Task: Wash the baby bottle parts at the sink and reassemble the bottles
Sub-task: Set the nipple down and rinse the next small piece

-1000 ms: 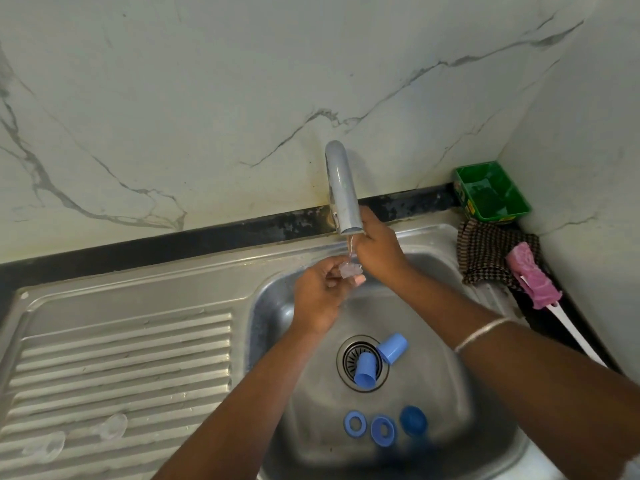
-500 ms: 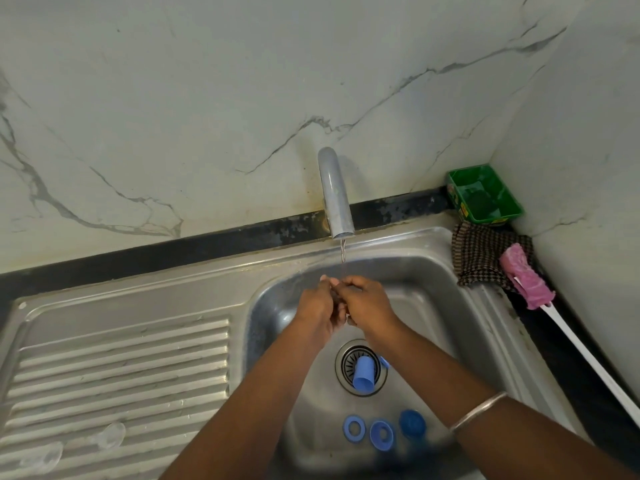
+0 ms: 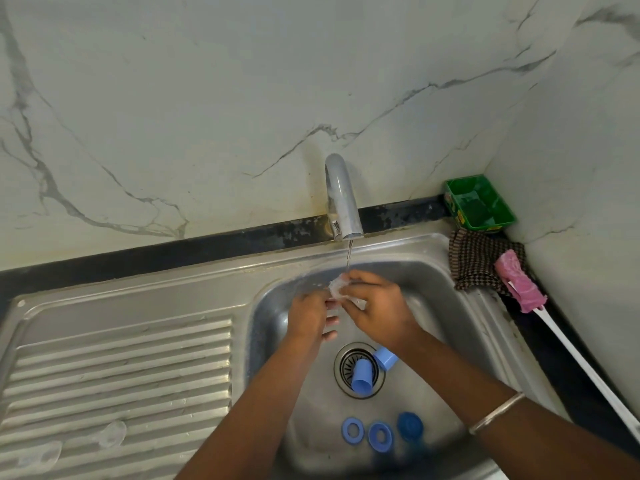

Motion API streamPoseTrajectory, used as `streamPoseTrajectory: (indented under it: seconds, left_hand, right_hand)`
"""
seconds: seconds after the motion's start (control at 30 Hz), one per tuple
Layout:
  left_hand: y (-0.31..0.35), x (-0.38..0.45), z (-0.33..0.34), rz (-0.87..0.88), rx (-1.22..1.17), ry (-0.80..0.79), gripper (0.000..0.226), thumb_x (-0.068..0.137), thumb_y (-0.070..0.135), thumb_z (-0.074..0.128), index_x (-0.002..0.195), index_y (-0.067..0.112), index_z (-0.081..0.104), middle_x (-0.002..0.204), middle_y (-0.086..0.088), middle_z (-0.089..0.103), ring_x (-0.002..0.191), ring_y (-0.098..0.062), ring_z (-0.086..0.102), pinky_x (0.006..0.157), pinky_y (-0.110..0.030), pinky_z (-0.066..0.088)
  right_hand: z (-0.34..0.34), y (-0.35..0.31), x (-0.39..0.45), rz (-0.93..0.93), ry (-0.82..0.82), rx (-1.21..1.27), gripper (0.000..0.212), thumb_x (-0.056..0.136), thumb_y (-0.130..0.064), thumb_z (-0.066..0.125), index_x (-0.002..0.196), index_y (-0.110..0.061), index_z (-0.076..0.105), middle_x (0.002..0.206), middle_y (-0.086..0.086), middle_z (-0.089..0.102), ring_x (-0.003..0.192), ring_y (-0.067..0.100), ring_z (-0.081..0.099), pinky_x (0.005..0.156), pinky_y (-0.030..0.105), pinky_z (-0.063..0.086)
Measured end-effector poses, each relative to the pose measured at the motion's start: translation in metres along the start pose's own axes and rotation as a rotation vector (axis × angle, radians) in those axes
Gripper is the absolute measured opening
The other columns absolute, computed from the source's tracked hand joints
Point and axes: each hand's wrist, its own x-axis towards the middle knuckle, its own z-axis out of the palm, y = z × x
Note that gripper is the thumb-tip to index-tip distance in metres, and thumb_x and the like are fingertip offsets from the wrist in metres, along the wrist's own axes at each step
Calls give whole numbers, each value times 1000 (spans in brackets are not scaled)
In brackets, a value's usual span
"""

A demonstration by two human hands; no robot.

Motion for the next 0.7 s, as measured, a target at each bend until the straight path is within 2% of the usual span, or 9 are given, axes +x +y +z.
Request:
streamPoseTrajectory:
  seconds: [0.13,0.23,0.3,0.37,0.47,0.53,0.6,0.63,0.7]
  left_hand:
    - [4,-4,-4,-56,-26,-43,35,104,34,44,88,14,67,88,-3,69,77,-20,63,68,-29,48]
    - [6,-6,-2,-31,-60,-87,41,104,41,44,85,15,68,85,-2,72,79,-19,67,72,-31,51]
    - [7,-5,1,-29,-116,-126,38,102,43,49,87,14,68,82,-2,73,79,-18,69,70,-31,55]
    - [10,-4,5,-33,-251,-170,27,98,37,60,88,13,69,71,0,71,69,-12,70,64,-28,57]
    - [13,1,8,9,-298,-198,17,88,26,73,90,8,74,74,-4,72,68,-10,71,69,-25,60]
    - [12,4,11,118,-156,-131,26,84,27,78,90,2,75,79,-13,74,71,-14,71,76,-31,60]
    - [12,6,14,316,76,-54,35,83,33,79,81,-2,75,66,-12,70,59,-12,63,72,-34,56]
    - [13,6,15,402,180,-42,37,83,36,78,77,0,75,63,-9,69,56,-12,61,72,-35,55]
    - [18,4,15,504,340,-17,38,85,42,76,71,6,74,63,-6,71,58,-16,66,74,-37,57]
  right_hand:
    - [3,0,3,206,33,61,15,83,-9,79,98,-9,78,104,2,72,84,15,71,82,32,61]
    - [3,-3,3,330,31,172,9,86,-22,77,90,-30,76,83,-22,72,80,1,70,76,19,57]
    - [2,-4,3,426,-2,235,12,87,-29,75,84,-40,72,82,-29,70,81,-6,68,74,12,52]
    - [2,-5,3,460,-17,267,6,86,-32,76,87,-38,75,85,-26,72,84,-6,68,75,12,52]
    - [-3,-3,5,535,-5,454,9,85,-24,77,86,-33,77,86,-12,76,87,6,71,85,29,56]
    - [-12,-1,12,617,37,614,9,86,-17,74,81,-23,78,83,5,77,86,27,73,85,42,58]
    - [-17,6,26,720,150,652,10,88,-14,69,82,-15,77,85,15,75,87,38,71,84,45,56]
    - [-18,11,36,723,170,520,10,91,-15,66,88,-15,76,89,13,75,87,34,70,84,43,56]
    - [-21,17,61,658,106,197,18,92,-22,64,109,-20,71,101,2,74,84,18,67,82,30,51]
